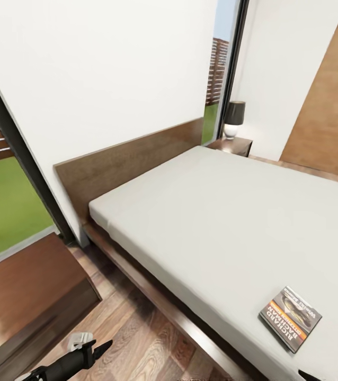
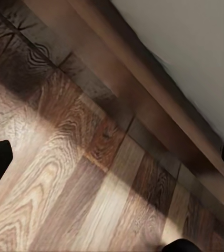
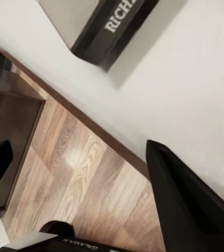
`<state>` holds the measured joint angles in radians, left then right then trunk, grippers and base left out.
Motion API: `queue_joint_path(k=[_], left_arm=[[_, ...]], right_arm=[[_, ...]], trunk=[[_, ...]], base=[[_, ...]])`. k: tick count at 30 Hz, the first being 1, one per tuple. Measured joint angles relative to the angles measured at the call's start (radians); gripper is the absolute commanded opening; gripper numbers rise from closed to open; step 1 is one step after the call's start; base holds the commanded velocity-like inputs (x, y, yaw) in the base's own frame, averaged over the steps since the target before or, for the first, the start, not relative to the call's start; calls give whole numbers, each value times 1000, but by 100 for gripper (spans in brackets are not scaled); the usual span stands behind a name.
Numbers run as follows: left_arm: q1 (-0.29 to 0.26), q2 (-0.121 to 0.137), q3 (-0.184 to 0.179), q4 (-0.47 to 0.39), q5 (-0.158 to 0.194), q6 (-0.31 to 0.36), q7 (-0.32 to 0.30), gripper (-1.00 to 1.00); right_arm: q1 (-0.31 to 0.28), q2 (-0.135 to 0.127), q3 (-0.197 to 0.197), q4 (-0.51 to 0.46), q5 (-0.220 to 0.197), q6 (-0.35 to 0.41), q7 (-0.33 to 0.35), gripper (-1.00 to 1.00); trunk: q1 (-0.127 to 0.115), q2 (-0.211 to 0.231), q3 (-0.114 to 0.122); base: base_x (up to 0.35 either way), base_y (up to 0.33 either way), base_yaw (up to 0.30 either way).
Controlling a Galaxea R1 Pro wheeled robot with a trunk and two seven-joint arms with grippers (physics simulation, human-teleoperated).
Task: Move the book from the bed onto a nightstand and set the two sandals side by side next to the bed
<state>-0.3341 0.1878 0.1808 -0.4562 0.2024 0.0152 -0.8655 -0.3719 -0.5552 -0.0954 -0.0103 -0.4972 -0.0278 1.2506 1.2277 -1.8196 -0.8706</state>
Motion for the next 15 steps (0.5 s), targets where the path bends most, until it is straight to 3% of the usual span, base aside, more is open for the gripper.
queue_joint_path(k=[15], left_arm=[[0, 0, 0, 0, 0, 0, -4, 100]], right_arm=[[0, 0, 1, 0, 0, 1, 0, 100]], trunk=[[0, 0, -12]], base=[[0, 0, -232]])
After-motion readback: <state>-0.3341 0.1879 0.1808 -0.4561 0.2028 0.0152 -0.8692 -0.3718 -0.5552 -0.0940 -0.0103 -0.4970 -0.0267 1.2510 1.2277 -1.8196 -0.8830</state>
